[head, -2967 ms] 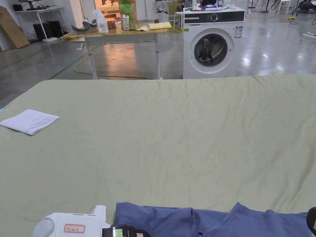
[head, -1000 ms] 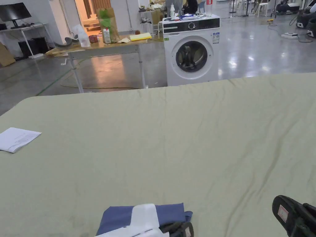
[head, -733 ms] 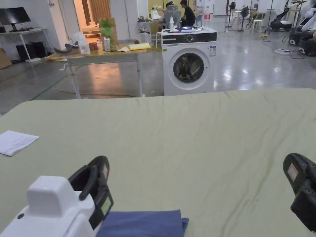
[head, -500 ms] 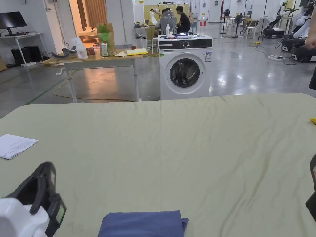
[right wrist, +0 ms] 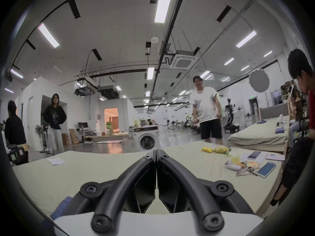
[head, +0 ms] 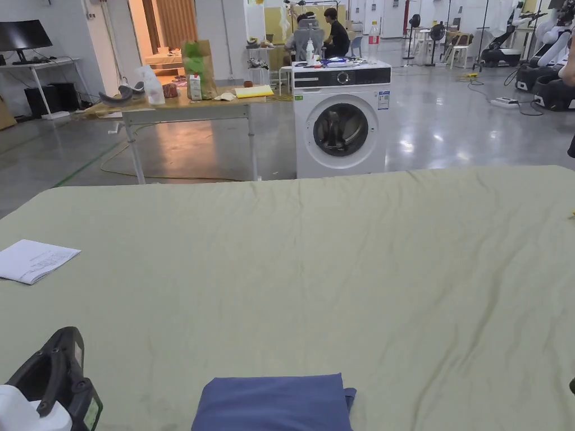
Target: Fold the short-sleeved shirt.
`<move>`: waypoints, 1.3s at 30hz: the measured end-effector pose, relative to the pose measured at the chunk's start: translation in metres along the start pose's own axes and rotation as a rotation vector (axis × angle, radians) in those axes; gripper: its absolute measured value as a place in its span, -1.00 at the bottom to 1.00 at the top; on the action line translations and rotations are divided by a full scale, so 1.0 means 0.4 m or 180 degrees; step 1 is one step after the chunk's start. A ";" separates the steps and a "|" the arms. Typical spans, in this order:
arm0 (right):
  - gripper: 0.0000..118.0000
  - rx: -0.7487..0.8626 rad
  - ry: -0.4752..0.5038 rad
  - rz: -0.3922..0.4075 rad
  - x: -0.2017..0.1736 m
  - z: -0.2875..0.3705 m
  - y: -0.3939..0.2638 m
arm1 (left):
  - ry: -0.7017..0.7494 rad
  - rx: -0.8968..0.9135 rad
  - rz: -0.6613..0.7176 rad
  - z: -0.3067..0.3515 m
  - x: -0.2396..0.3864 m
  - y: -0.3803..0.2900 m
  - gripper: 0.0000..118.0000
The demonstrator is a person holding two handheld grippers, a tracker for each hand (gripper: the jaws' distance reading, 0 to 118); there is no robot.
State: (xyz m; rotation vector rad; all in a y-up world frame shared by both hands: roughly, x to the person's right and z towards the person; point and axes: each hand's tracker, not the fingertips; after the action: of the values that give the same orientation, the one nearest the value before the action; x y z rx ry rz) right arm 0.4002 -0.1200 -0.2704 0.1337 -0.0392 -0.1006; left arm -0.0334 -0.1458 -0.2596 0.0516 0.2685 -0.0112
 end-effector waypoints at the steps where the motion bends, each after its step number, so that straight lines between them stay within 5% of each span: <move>1: -1.00 -0.0098 0.0147 -0.0034 -0.008 -0.009 0.002 | -0.0041 -0.0051 -0.0021 -0.001 -0.009 -0.001 -1.00; 4: -1.00 -0.0816 0.1250 -0.0429 -0.050 -0.085 -0.011 | -0.0191 -0.0288 -0.0068 0.002 -0.043 -0.011 -1.00; 6: -1.00 -0.1825 0.1979 -0.0776 -0.105 -0.183 -0.062 | -0.0179 -0.0333 -0.0058 0.011 -0.062 -0.024 -1.00; 9: -1.00 -0.3119 0.2176 -0.0497 -0.199 -0.289 -0.200 | -0.0123 -0.0430 -0.0062 0.015 -0.080 -0.049 -1.00; 11: -1.00 -0.3495 0.2363 -0.0283 -0.240 -0.326 -0.297 | -0.0104 -0.0553 0.0005 0.019 -0.092 -0.069 -1.00; 14: -1.00 -0.3832 0.2100 -0.0165 -0.255 -0.359 -0.423 | -0.0261 -0.0877 0.0132 -0.004 -0.117 -0.085 -1.00; 17: -1.00 -0.3967 0.2058 -0.0754 -0.214 -0.377 -0.477 | -0.0778 -0.1528 0.0529 -0.082 -0.169 -0.105 -0.94; 18: -1.00 -0.3963 0.2076 -0.0774 -0.210 -0.382 -0.475 | -0.1025 -0.1893 0.0911 -0.126 -0.200 -0.125 -0.79; 21: -1.00 -0.3973 0.2161 -0.0703 -0.196 -0.387 -0.475 | -0.1699 -0.2868 0.2212 -0.250 -0.260 -0.226 0.34; 22: -1.00 -0.3975 0.2172 -0.0737 -0.191 -0.388 -0.479 | -0.1951 -0.3032 0.2478 -0.281 -0.264 -0.261 0.47; 31: -1.00 -0.3848 0.2132 -0.0707 -0.199 -0.357 -0.470 | -0.2964 -0.3618 0.3356 -0.468 -0.148 -0.466 0.47; 36: -1.00 -0.3929 0.2046 -0.0859 -0.196 -0.363 -0.469 | -0.3261 -0.3833 0.3172 -0.506 0.002 -0.495 0.47; 38: -1.00 -0.3920 0.2045 -0.0851 -0.195 -0.359 -0.470 | -0.3338 -0.3778 0.3318 -0.503 0.011 -0.515 0.31; 39: -1.00 -0.3912 0.2049 -0.0856 -0.193 -0.357 -0.470 | -0.3229 -0.3832 0.3270 -0.505 0.008 -0.526 -0.04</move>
State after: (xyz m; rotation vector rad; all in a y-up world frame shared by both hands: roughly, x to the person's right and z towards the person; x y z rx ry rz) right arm 0.3115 -0.2789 -0.4395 -1.0627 0.6798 -0.3278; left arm -0.0877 -0.3451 -0.4653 -0.9973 -0.8178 1.1138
